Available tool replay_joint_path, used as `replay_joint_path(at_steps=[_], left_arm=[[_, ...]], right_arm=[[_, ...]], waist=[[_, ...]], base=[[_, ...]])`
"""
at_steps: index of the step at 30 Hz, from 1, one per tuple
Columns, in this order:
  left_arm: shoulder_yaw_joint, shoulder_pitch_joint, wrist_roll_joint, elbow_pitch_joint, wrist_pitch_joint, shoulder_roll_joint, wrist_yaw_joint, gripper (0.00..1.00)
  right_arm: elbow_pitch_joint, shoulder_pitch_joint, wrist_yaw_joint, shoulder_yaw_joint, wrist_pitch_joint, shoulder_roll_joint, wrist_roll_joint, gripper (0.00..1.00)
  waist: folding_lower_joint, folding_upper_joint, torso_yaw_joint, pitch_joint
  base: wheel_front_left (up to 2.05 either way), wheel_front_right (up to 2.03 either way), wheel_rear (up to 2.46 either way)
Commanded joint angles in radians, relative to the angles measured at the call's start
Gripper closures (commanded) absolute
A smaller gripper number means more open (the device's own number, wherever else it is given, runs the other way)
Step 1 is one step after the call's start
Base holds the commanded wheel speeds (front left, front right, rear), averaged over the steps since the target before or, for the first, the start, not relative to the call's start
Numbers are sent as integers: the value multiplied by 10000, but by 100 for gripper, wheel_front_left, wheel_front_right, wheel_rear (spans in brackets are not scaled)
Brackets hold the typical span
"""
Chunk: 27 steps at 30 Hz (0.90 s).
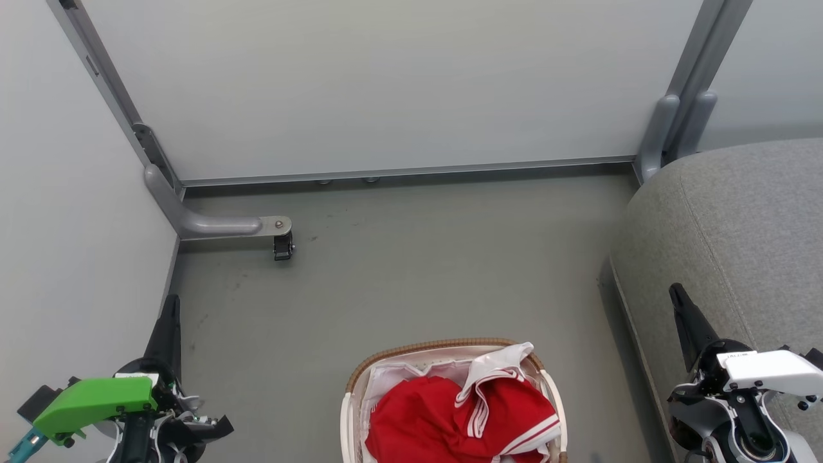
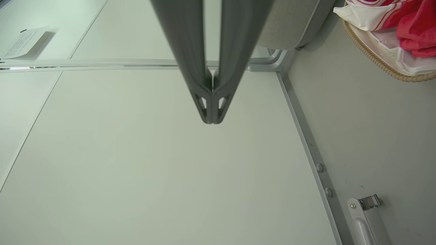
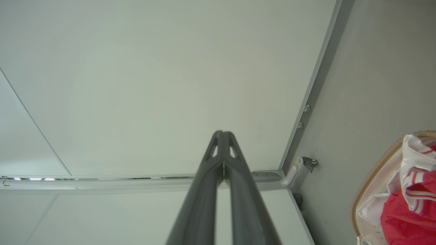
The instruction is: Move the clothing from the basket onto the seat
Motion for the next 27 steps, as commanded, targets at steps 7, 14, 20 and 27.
replay_joint_path(at_steps=[7,14,20,27], left_arm=[[11,106,30,-9,-2,2,-42,100],[-36,41,12,291,-85,-55,11,0],[-219,-23,363,389,-407,31,8,0],[-303,-173,1764,495,-754,97,4,0]], right_arm=[[5,84,-7,-13,6,-20,-28,100],[177,64,0,51,-35,67,-48,0],[46,-9,0,269,-357,-94,-356,0],[87,-250,0,584,-755,-398,-1352,0]], waist=[[0,27,0,0],[0,0,1,8],[0,2,11,38],[0,3,17,126]], base=[[0,0,0],[0,0,0],[0,0,0],[0,0,0]])
